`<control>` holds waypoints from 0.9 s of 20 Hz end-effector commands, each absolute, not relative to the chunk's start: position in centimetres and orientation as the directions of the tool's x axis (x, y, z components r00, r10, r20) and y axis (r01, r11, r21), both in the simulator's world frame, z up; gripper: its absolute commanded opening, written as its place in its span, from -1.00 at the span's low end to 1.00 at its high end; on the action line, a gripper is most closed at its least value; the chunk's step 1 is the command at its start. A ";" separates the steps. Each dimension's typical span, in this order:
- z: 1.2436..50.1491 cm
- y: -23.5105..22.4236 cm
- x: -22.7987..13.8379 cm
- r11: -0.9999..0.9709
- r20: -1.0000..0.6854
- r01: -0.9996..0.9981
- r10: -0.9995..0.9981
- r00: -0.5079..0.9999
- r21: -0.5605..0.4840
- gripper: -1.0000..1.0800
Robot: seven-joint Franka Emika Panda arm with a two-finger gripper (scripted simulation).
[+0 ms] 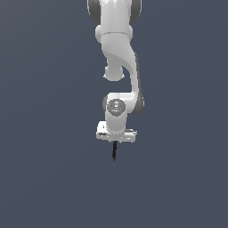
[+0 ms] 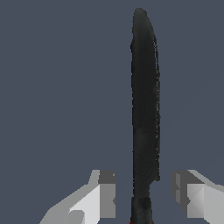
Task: Pick up the object and move it to a goal position.
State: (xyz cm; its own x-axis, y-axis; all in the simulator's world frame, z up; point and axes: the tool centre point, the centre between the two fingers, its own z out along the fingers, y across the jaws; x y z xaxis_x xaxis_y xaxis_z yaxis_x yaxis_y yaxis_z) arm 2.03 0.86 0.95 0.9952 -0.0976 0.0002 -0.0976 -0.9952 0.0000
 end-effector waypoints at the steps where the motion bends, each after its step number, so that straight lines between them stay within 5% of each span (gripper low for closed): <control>1: 0.8 0.8 2.0 -0.995 0.000 -0.098 -0.098 0.995 0.000 -1.00; 18: 2.2 0.9 1.0 -0.995 0.000 -0.099 -0.099 0.995 0.000 -1.00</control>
